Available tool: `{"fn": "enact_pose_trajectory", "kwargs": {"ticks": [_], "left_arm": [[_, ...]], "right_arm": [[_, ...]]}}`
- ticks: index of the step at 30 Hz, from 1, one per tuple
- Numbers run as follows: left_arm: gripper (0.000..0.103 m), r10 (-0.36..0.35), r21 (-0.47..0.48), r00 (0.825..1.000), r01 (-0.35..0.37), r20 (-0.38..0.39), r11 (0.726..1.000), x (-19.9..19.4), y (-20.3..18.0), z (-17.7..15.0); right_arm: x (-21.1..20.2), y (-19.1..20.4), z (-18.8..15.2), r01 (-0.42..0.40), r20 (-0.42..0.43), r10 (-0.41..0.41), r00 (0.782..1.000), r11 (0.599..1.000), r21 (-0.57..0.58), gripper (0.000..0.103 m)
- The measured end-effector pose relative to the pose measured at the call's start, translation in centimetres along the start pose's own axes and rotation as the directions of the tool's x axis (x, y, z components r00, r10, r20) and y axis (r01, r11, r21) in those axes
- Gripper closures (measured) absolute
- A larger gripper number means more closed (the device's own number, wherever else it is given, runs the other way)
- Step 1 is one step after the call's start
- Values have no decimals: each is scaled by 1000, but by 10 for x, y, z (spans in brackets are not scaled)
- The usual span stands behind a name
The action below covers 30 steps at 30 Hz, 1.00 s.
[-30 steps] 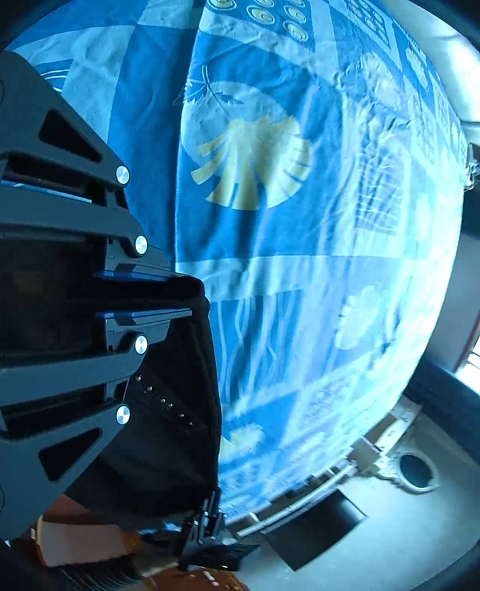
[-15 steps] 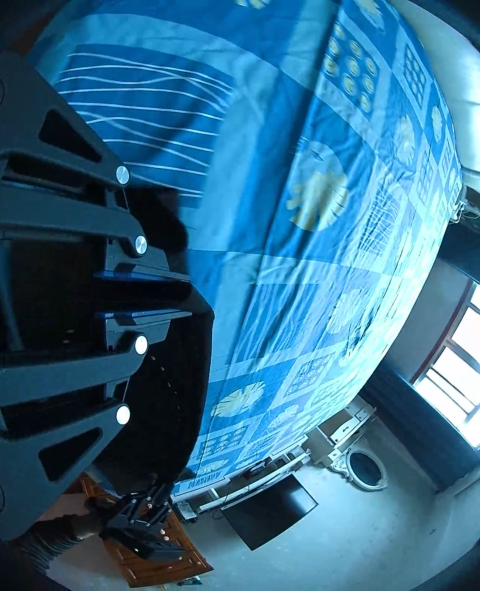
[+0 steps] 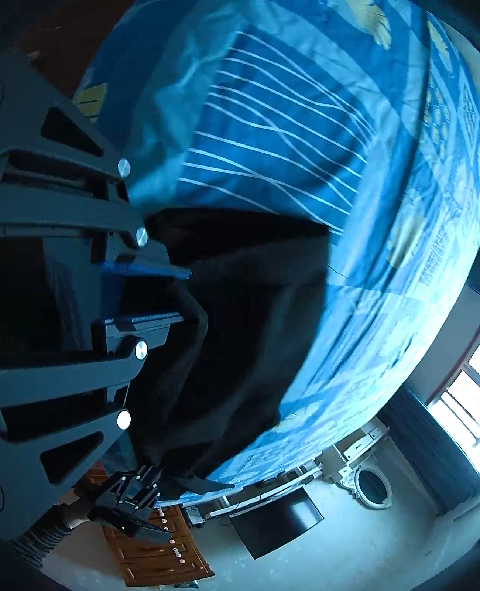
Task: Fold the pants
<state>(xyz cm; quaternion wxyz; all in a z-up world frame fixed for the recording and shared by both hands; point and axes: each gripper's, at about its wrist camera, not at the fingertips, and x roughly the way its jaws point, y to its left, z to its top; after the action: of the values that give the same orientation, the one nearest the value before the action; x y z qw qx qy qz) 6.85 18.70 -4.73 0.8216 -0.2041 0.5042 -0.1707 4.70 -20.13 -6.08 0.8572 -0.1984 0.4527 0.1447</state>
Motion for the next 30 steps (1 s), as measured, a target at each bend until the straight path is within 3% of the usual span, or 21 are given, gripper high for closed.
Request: {"fn": "enact_pose_trajectory", "kwargs": {"ticks": [1, 3, 4, 6, 8, 12, 18, 21, 24, 30], "left_arm": [[80, -4, -11, 1000, 4, 6, 1000, -2, 2, -4], [68, -32, -67, 999, 33, 18, 997, -9, 11, -13], [66, -43, -96, 999, 45, 26, 994, -12, 14, -17], [59, -85, -171, 995, 92, 49, 981, -19, 21, -26], [58, -117, -220, 991, 129, 68, 967, -21, 23, -31], [50, -110, -262, 990, 129, 84, 957, -14, 18, -33], [49, -113, -306, 990, 135, 87, 942, -10, 15, -34], [49, -122, -320, 989, 144, 88, 936, -10, 12, -34], [48, -127, -358, 988, 151, 89, 922, -5, 13, -34], [46, -104, -416, 993, 117, 53, 902, 12, 7, -38]], "right_arm": [[-3, -3, 0, -12, -3, 12, 1000, 1000, 24, 81], [-11, -12, -1, -67, -4, 68, 998, 992, 108, 59], [-15, -18, -3, -101, 2, 102, 995, 983, 155, 54], [-23, -32, -7, -189, 25, 189, 982, 943, 275, 46], [-28, -44, -12, -270, 55, 270, 961, 881, 389, 45], [-17, -68, -26, -387, 114, 405, 907, 695, 607, 45], [0, -89, -46, -471, 230, 495, 838, 444, 762, 44], [7, -92, -50, -488, 272, 511, 816, 355, 797, 43], [12, -89, -50, -490, 285, 515, 809, 321, 811, 42], [9, -82, -48, -474, 275, 504, 818, 323, 819, 38]]}}
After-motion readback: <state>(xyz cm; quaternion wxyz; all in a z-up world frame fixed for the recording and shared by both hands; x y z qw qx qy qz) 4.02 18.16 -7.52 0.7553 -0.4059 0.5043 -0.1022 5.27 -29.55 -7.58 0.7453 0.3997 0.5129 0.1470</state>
